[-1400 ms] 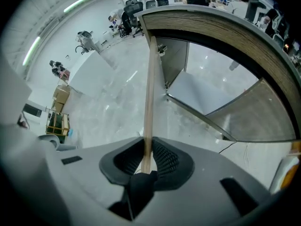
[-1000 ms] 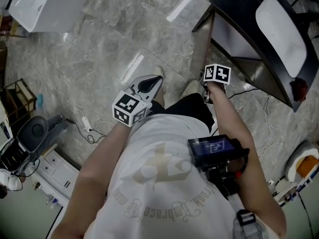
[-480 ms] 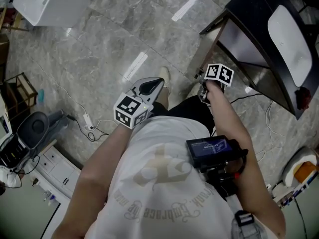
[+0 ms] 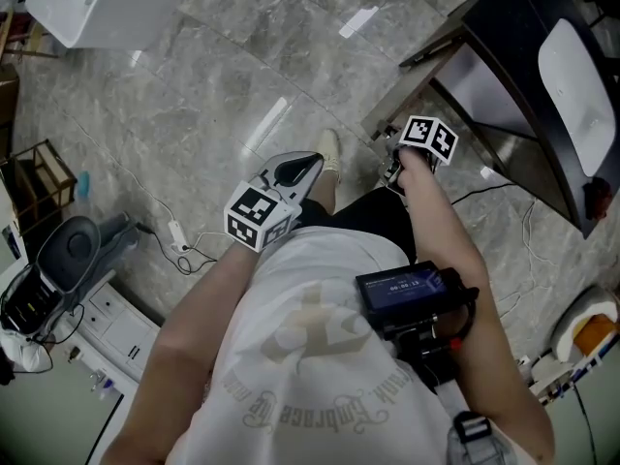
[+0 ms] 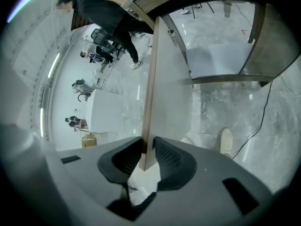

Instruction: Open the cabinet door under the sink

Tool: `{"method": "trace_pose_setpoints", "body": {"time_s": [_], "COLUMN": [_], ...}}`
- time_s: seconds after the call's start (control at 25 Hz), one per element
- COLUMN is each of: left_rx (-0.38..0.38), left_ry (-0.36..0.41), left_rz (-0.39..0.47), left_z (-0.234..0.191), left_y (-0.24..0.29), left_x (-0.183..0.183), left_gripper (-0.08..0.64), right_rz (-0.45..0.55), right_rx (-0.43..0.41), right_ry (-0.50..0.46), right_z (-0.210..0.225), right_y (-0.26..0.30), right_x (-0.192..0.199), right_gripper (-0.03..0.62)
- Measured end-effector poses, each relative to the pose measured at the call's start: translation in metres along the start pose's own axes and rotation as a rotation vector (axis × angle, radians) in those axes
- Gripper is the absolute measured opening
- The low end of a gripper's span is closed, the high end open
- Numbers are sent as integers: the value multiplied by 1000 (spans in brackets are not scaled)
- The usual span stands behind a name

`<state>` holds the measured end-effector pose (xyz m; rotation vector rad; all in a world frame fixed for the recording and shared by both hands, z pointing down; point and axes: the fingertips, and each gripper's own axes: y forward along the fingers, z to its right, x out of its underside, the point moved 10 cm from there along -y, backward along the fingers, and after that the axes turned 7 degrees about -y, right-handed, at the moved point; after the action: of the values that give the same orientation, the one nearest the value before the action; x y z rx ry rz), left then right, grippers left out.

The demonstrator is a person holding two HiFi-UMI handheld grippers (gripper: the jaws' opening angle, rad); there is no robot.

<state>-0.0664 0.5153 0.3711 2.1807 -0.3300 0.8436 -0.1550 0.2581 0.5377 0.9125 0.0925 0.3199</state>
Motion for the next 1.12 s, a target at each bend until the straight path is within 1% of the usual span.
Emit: {"method": "trace_pose_setpoints", "body": {"time_s": [0.2,0.48,0.64,0.72,0.92,1.04,1.12], "left_rx": [13,22,32,42,56,63,65], "left_ry": [9,30,33,44,74,82,81], "left_rz": [-21,-28,-27,-29,-24,-13,-2], "left_z": [-19,-33,-33,-36,-39,-41,-46], "left_y": [1,-4,-2,-1,1,1,1], "left_x": [-3,-16,-20,-24,-34,-41,-45], "left_gripper": [11,9,9,9,11,9,11], "right_rz": [35,64,72,72,71,122,160], "right_rx": [-29,-57,-72,-76,-74,-57,-65], "right_ry": [48,112,144,139,56,37,40], "right_z": [-18,-29,-28,-29,-28,-21,-16], "right_y": [25,32,31,32,25,3,-12], "right_x": [-7,-6,-5,-7,-8,-7,-9], "right_gripper": [100,103,103,103,104,104,104]}}
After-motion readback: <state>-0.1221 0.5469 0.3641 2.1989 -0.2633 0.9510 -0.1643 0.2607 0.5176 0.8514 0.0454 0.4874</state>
